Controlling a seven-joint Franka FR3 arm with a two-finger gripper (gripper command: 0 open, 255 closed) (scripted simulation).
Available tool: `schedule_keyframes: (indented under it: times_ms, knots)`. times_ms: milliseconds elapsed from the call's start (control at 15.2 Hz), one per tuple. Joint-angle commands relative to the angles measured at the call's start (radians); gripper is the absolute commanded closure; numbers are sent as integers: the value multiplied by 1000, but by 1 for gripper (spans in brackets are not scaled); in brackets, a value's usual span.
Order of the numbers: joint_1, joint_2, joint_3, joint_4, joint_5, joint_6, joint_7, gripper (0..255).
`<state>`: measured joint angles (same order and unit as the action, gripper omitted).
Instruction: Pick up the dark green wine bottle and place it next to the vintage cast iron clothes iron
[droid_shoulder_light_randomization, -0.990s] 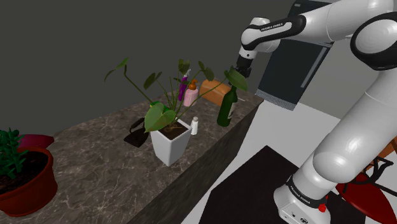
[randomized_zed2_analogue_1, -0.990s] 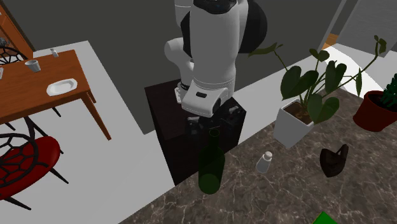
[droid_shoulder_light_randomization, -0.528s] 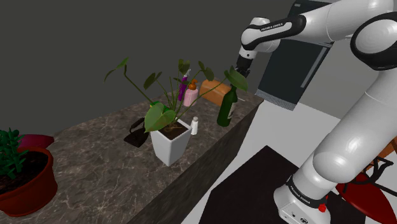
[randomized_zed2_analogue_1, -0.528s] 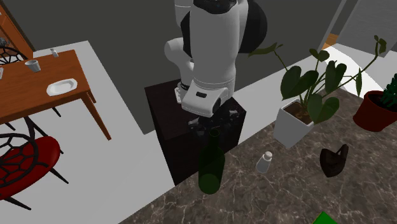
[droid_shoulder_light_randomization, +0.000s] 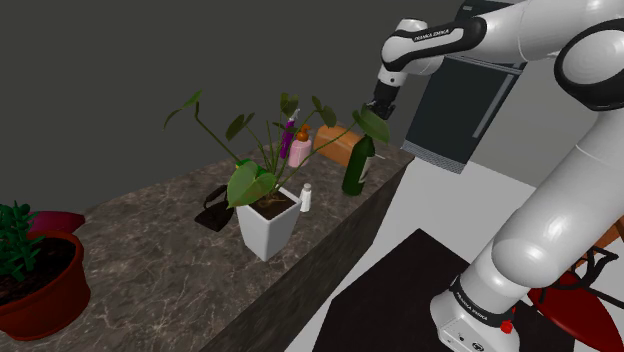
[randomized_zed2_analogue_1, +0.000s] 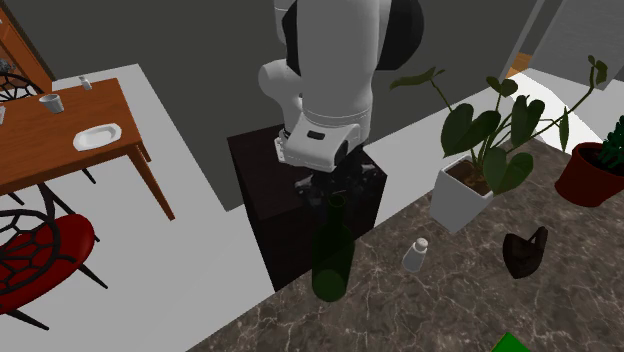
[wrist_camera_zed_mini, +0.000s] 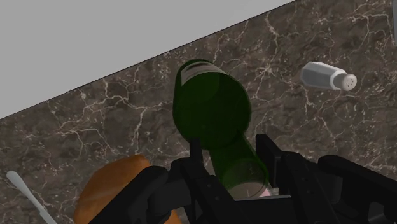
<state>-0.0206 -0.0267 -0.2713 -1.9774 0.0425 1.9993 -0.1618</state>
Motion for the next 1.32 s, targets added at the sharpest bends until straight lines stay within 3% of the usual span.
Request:
schedule_keyframes:
  times_ms: [0,1254]
  knots:
    - [1,-6,1,22,-2,-28,4,255]
    - [1,-10,1,273,-6,-283,15,255]
